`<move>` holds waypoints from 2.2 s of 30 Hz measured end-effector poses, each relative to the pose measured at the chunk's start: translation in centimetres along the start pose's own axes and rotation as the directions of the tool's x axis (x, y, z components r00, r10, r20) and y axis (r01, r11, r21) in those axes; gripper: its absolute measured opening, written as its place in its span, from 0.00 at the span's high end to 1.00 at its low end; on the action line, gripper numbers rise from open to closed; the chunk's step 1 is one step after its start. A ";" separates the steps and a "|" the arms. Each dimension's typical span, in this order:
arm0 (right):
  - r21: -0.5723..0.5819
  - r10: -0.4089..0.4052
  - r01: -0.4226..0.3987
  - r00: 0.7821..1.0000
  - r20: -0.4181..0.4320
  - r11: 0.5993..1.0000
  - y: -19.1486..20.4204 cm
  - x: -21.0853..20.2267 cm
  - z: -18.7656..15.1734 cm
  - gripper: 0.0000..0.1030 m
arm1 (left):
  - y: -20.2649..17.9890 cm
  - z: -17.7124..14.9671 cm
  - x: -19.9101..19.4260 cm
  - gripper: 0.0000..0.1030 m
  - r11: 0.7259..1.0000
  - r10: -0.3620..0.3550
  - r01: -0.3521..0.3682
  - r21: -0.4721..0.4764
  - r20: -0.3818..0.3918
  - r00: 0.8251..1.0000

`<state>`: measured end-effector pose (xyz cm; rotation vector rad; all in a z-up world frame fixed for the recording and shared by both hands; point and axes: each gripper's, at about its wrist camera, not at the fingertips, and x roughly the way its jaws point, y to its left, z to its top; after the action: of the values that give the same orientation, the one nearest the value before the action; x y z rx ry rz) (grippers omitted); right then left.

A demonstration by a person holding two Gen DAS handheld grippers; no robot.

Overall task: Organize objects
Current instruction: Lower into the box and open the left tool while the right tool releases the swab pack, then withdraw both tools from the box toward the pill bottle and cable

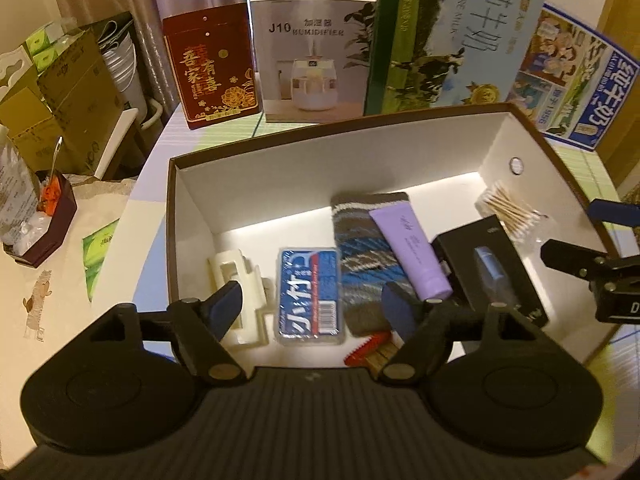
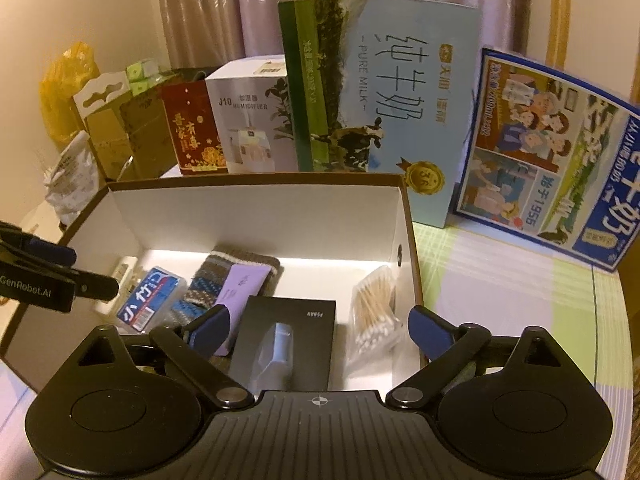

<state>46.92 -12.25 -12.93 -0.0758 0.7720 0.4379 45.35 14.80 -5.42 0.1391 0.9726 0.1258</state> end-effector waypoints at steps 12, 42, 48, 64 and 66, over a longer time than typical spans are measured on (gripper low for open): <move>0.085 0.000 -0.001 1.000 0.014 0.996 0.4 -3.6 -1.4 0.06 | -1.4 -1.8 -3.8 0.22 0.999 -0.028 0.029 -0.032 0.019 0.999; 0.184 0.023 -0.027 1.000 0.021 0.983 2.4 -11.9 -6.8 0.05 | -5.0 -9.2 -10.9 0.22 0.992 -0.095 0.097 -0.074 0.027 0.995; 0.192 0.033 -0.035 0.999 0.013 0.981 2.9 -13.2 -8.3 0.05 | -5.7 -10.6 -11.9 0.22 0.992 -0.107 0.108 -0.069 0.023 0.994; 0.194 0.039 -0.030 0.998 -0.044 0.981 3.8 -14.6 -11.6 0.05 | -6.7 -13.6 -12.7 0.22 0.991 -0.115 0.114 -0.065 -0.004 0.993; 0.194 0.040 -0.029 0.998 -0.052 0.981 3.9 -14.6 -12.1 0.05 | -6.7 -14.0 -12.7 0.22 0.991 -0.115 0.114 -0.066 -0.009 0.993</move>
<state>28.15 -16.60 -11.17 0.1074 0.8685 0.3933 27.00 6.90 -4.04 0.0225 0.9861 0.0529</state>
